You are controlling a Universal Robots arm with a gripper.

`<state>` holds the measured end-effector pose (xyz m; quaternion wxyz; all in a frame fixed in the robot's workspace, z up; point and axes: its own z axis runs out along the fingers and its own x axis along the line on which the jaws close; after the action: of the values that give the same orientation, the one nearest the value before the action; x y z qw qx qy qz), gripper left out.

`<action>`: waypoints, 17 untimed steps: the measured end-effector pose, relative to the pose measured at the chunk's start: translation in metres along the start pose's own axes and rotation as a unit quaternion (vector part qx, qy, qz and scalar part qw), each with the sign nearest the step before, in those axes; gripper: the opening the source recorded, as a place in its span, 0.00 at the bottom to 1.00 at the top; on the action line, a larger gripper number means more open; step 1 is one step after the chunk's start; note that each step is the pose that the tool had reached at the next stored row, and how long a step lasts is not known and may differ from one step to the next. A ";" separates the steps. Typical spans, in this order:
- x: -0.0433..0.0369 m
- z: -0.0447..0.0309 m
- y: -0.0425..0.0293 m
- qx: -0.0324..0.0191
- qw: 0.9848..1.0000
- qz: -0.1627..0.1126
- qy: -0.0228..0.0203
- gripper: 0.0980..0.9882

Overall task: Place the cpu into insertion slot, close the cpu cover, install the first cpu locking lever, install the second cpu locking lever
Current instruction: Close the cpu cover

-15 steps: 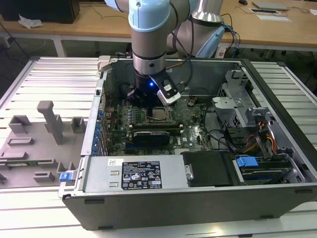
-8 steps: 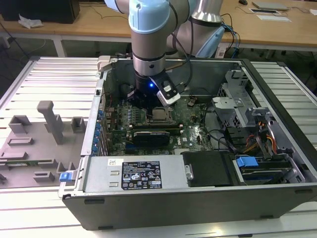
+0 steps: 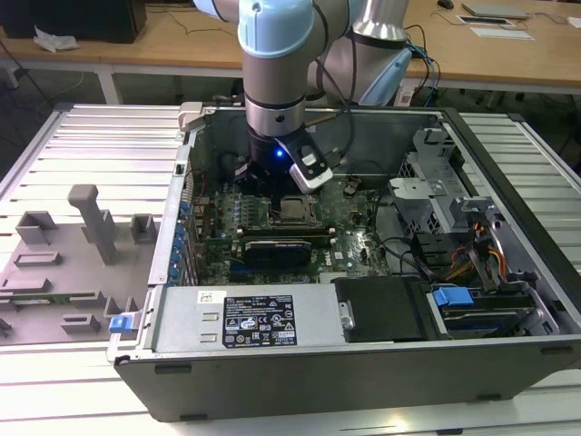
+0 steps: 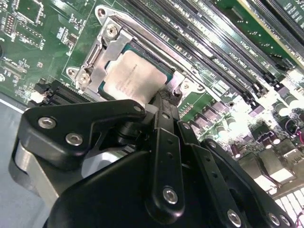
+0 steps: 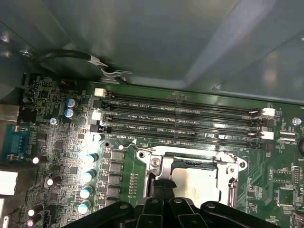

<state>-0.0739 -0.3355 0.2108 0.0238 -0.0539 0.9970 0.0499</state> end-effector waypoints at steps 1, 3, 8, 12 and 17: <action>-0.0001 -0.0015 0.0001 0.000 1.000 0.000 0.000 0.01; -0.0003 -0.0046 0.0004 0.001 1.000 0.000 0.000 0.01; -0.0144 -0.0051 -0.0010 0.010 1.000 0.000 0.003 0.01; -0.0268 -0.0047 -0.0023 0.016 1.000 0.000 0.006 0.01; -0.0275 -0.0161 -0.0009 0.022 1.000 -0.001 0.007 0.01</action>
<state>-0.0472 -0.3352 0.2282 0.0185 -0.0542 0.9980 0.0271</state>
